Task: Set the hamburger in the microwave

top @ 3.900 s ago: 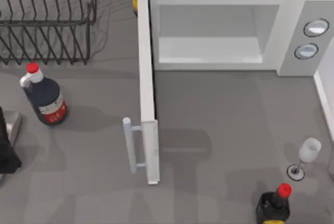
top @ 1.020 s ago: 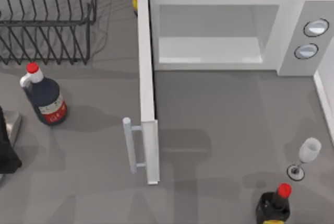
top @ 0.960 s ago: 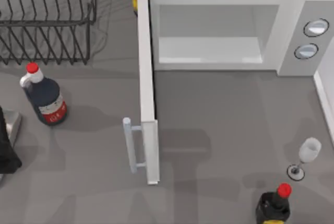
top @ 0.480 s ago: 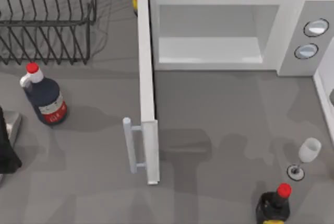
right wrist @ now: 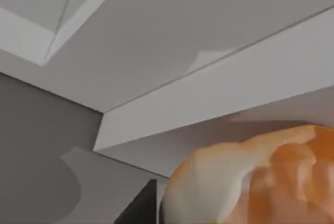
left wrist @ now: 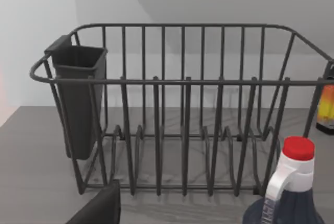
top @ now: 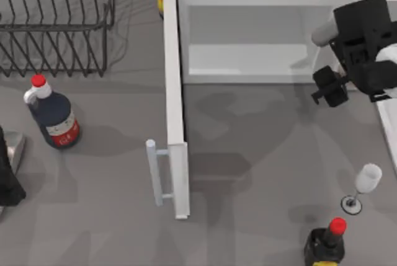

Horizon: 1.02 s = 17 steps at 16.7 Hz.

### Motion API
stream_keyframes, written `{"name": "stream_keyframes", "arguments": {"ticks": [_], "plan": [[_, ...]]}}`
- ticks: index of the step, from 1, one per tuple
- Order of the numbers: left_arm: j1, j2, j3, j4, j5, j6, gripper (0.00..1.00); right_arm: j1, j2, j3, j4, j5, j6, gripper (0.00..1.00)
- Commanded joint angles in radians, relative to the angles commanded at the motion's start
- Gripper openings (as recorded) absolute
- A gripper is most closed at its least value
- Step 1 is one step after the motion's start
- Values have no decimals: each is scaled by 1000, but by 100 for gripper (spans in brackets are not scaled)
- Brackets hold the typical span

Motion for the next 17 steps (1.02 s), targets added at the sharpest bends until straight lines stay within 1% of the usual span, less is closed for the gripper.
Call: {"name": "stream_keyframes", "arguments": {"ticks": [3,5,9,12,17], "plan": [[0,0,0,0,0,0,100,119,138,28,280,71,213,0],[0,0,0,0,0,0,100,193,215,43,434,103,340,0],[0,0,0,0,0,0,100,302,317,63,640,136,523,0],[0,0,0,0,0,0,100,330,341,67,691,142,572,0],[0,0,0,0,0,0,100,320,333,53,685,154,567,0]]}}
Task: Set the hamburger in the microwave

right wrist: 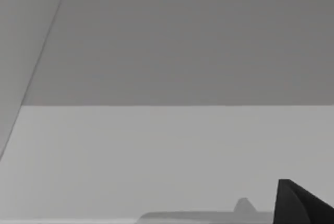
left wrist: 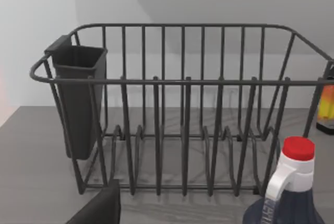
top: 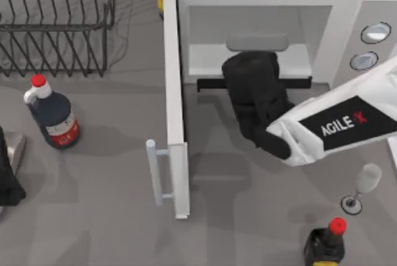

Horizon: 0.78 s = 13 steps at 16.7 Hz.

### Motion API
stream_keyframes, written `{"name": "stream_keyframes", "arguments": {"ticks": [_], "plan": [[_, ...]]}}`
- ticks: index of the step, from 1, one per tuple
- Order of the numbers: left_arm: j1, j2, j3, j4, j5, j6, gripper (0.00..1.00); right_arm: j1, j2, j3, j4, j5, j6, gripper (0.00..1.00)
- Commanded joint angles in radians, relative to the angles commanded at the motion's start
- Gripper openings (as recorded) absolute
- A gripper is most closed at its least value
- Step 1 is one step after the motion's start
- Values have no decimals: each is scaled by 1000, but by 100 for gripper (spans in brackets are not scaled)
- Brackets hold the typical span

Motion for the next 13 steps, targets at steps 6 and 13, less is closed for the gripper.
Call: {"name": "stream_keyframes", "arguments": {"ticks": [6,13], "plan": [[0,0,0,0,0,0,100,-49,153,234,-78,-48,-25,0],[0,0,0,0,0,0,100,-148,390,699,-229,-148,-74,0]]}}
